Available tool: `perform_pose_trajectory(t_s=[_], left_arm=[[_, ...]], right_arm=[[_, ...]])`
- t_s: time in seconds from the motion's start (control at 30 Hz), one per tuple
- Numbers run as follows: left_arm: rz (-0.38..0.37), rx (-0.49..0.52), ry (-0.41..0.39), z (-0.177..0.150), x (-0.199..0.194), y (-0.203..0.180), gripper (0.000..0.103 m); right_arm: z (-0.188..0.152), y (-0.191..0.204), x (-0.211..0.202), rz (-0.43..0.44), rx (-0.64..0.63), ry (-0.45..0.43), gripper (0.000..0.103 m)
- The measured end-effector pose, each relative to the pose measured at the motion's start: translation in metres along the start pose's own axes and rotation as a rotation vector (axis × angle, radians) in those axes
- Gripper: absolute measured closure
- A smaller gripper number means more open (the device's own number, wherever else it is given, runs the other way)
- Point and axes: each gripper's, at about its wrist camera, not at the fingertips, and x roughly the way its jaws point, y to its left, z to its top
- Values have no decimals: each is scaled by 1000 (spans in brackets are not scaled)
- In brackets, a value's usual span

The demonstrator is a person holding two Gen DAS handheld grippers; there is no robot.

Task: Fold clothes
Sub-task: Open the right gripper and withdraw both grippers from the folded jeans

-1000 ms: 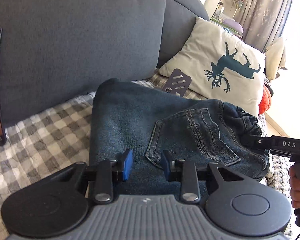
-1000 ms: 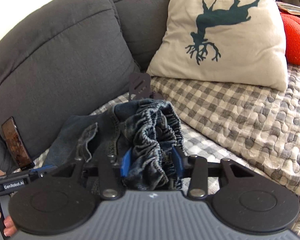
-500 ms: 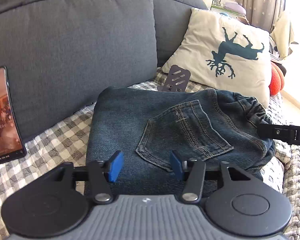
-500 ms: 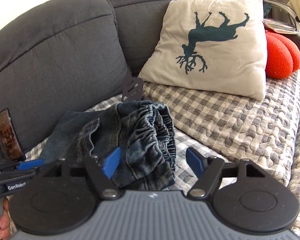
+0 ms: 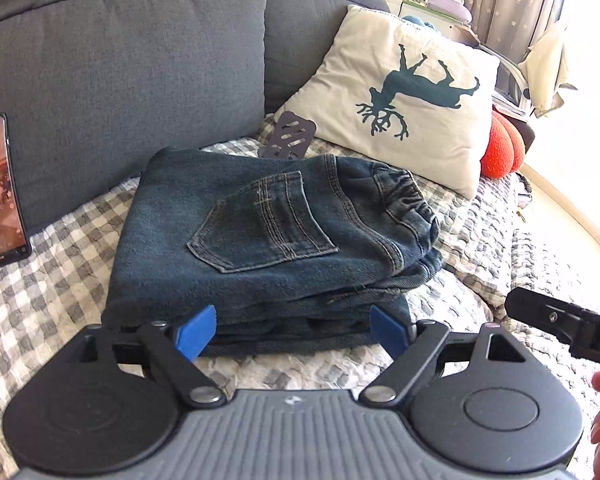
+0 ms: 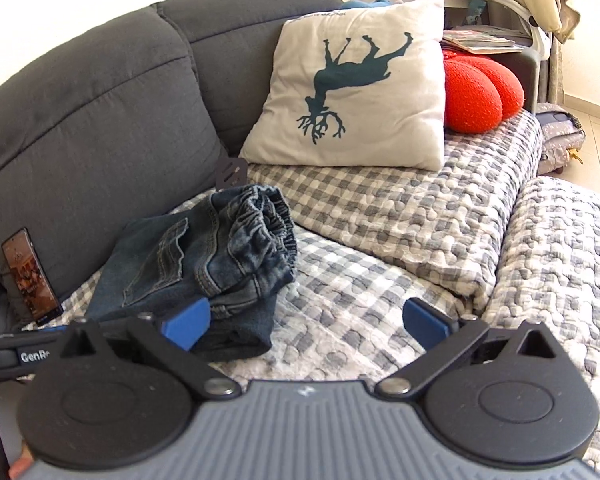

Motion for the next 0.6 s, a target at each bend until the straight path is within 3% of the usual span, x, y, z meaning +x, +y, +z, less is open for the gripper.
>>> perform_pose_trajectory(t_s=[0.37,0.6], left_arm=[[81,82,47,-25,-1,-45,18],[43,96,70,-36,3,-59,18]], right_arm=[[-36,-18,-55,-70,53,-30,0],[-44,-28,-67,-80,67,-24,0]])
